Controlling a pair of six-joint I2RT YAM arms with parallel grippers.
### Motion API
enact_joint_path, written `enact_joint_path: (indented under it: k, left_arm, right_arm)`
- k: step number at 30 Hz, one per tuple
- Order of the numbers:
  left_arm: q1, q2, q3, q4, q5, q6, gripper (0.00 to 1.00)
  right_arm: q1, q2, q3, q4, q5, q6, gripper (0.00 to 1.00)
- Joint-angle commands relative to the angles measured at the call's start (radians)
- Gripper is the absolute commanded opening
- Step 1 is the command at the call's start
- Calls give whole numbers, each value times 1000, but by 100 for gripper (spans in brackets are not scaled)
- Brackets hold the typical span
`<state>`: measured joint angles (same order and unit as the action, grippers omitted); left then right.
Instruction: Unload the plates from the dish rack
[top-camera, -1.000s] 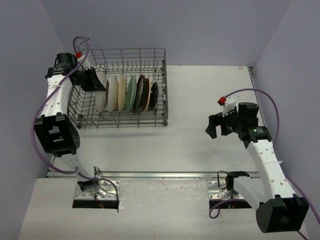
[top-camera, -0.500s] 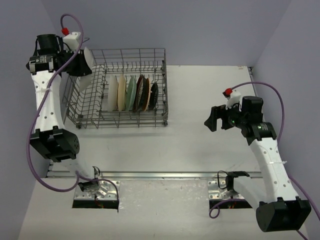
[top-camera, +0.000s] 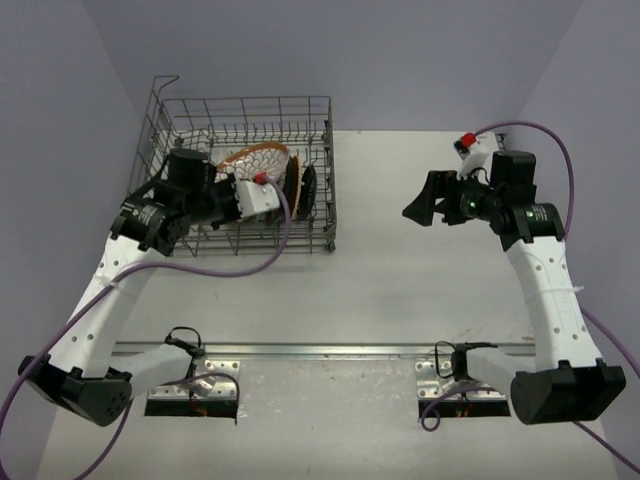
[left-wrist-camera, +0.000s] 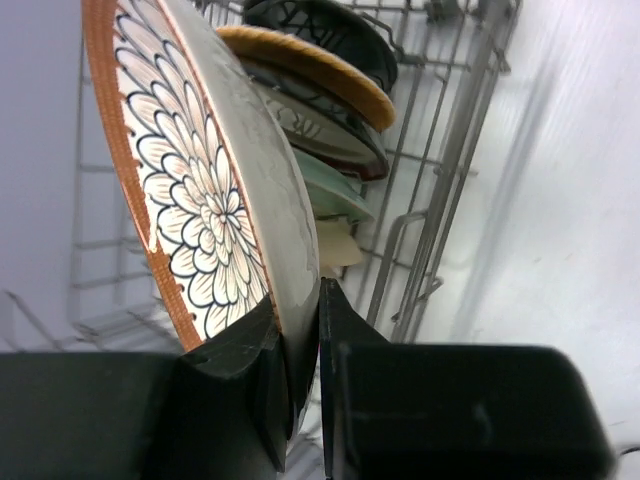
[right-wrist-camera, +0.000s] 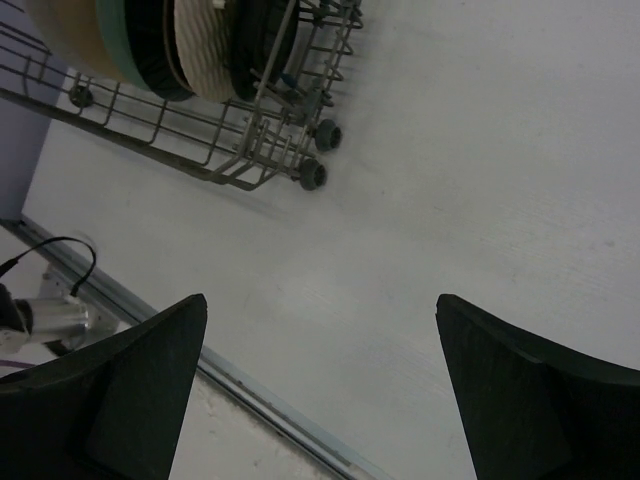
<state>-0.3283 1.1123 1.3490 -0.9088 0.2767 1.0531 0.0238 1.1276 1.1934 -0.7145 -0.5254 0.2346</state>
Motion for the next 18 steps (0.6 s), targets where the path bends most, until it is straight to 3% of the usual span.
enact_joint_path:
  k: [1, 4, 12, 18]
  left_arm:
    - [-242, -115, -128, 225, -208, 363, 0]
    - [-402, -142, -206, 259, -318, 462, 0]
    - [-620, -164, -370, 506, -475, 704, 0]
    - [-695, -137, -360, 524, -503, 693, 0]
  right_arm:
    - [4, 93, 155, -55, -141, 53, 95]
    - [7, 145, 211, -69, -179, 87, 95]
    - [83, 227, 193, -63, -230, 158, 89]
    - [162, 237, 142, -28, -196, 113, 89]
